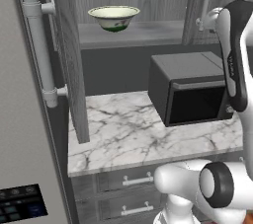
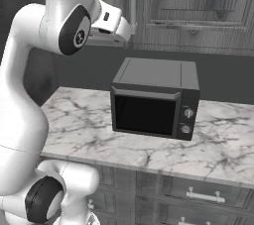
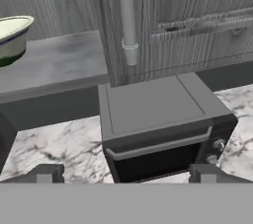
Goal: Move the bowls from the cabinet to the plates on the dining table.
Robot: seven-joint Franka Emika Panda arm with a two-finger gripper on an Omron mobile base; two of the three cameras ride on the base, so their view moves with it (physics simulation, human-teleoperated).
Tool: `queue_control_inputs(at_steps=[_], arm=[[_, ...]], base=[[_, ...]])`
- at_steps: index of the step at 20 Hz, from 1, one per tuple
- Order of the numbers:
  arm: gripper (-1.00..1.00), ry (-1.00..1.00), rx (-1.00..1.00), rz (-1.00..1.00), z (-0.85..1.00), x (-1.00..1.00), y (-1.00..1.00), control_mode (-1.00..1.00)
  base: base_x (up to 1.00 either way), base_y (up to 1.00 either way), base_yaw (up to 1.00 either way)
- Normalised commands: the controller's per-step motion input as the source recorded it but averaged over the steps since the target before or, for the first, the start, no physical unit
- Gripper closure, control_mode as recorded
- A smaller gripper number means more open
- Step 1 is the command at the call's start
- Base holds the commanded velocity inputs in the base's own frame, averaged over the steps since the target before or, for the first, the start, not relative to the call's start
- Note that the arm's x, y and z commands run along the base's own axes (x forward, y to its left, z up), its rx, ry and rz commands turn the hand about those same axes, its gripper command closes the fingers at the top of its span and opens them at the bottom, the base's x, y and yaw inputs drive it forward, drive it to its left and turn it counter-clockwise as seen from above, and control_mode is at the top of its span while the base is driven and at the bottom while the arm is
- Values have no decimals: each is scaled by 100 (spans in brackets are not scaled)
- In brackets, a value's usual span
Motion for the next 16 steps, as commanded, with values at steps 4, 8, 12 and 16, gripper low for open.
queue_control_inputs(at_steps=[4, 8, 12, 16], arm=[[-100, -16, 1, 2, 0, 1, -6, -100], [-100, -15, 0, 4, 23, 0, -3, -100], [-100, -13, 0, 3, 40, 1, -1, -100], [-100, -5, 0, 2, 25, 12, -6, -100]], base=[[0, 0, 0], [0, 0, 0], [0, 0, 0], [0, 0, 0]])
